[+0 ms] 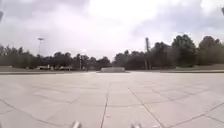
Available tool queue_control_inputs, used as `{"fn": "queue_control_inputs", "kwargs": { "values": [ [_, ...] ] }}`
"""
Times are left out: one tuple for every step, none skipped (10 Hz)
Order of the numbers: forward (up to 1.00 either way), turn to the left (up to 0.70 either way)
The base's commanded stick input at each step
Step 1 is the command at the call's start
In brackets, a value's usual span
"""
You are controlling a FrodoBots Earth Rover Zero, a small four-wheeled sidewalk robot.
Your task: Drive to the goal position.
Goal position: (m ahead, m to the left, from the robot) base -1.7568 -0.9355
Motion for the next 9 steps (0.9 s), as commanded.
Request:
{"fn": "queue_control_inputs", "kwargs": {
  "values": [
    [0.70,0.00],
    [0.70,0.00],
    [0.70,0.00],
    [0.70,0.00],
    [0.70,0.00],
    [0.70,0.00],
    [0.70,0.00],
    [0.70,0.00],
    [0.70,0.00]
  ]
}}
